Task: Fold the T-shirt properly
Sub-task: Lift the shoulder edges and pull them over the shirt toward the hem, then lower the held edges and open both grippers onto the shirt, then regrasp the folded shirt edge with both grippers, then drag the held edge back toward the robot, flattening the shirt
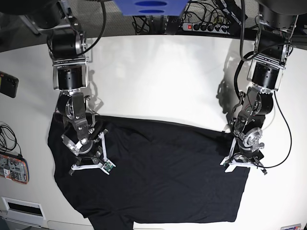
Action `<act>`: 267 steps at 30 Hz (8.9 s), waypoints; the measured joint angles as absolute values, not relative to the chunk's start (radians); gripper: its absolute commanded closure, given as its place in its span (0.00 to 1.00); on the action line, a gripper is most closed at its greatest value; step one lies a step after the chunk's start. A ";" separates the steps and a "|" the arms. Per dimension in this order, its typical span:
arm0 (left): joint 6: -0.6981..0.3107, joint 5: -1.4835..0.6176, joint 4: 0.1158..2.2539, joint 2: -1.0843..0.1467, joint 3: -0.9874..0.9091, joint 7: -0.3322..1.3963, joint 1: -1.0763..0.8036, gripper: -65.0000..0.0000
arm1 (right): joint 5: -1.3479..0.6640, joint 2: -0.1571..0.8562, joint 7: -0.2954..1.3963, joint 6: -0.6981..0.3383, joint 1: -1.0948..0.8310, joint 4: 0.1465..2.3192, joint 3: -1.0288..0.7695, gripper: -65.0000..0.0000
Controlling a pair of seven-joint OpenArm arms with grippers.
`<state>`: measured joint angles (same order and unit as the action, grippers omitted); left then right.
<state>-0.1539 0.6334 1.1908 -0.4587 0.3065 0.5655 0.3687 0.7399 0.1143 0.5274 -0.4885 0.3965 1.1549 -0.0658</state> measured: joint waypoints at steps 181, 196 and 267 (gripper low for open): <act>-0.389 0.017 0.868 -0.336 0.010 0.406 0.487 0.00 | -0.015 0.197 0.301 -0.231 0.389 0.952 -0.173 0.10; -0.393 -0.072 0.868 -0.344 0.009 0.431 0.499 0.41 | -0.015 0.198 0.312 -0.231 0.387 1.019 -0.171 0.10; -0.378 -0.134 0.878 -0.400 -0.003 0.192 0.290 0.50 | -0.033 0.203 0.171 -0.223 0.152 0.947 -0.181 0.10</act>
<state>-0.3779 -0.1341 0.8783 -0.4000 -0.0032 0.1921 0.2901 -0.0334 0.2028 0.1711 -0.2234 0.1516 0.9474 -0.1814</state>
